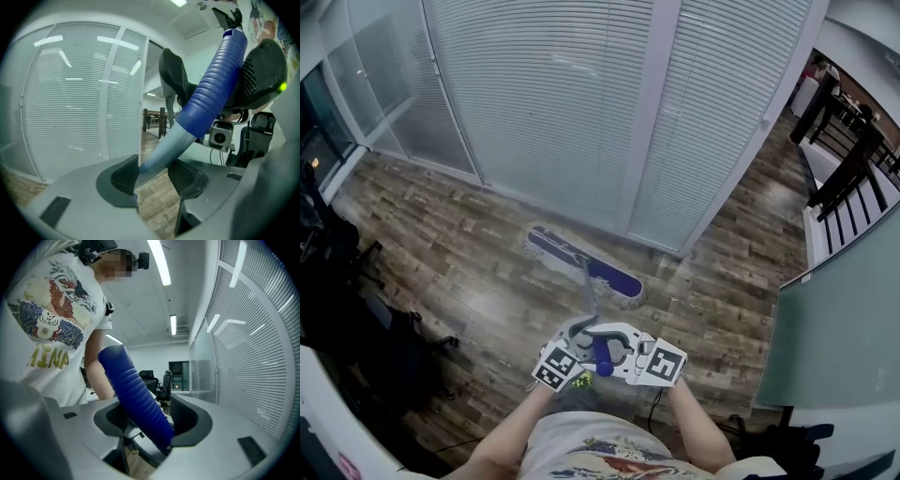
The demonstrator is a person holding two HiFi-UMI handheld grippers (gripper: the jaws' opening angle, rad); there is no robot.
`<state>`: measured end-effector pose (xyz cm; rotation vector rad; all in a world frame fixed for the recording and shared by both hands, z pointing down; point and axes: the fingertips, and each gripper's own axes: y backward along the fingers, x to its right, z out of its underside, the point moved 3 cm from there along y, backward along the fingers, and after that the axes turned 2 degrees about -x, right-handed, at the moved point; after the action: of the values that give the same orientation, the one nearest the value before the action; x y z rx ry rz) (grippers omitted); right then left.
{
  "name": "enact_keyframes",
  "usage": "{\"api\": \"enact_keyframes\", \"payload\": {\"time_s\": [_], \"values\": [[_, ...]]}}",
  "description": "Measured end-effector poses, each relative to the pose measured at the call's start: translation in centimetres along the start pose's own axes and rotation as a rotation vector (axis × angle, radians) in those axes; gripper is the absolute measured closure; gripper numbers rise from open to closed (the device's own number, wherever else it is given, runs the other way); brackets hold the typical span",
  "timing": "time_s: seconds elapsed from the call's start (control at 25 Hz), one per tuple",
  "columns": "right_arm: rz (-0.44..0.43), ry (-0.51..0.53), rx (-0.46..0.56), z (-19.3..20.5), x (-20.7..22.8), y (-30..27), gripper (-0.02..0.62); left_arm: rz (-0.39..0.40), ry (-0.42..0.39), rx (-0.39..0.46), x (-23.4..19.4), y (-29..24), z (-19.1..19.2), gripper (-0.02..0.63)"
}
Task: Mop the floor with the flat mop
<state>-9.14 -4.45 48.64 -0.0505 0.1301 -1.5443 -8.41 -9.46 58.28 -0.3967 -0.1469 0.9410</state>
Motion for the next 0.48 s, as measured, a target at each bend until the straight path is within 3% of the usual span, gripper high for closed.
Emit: {"api": "enact_keyframes", "payload": {"time_s": [0.24,0.48], "values": [[0.026,-0.022,0.035,0.1,9.1,-3.1,0.362,0.006,-0.010,0.011,-9.1,-2.7,-1.8,0.436],[0.031,-0.090,0.013,0.9,15.4,-4.9,0.356,-0.011,-0.002,0.023,-15.3,-4.9,-2.7,0.435]]}}
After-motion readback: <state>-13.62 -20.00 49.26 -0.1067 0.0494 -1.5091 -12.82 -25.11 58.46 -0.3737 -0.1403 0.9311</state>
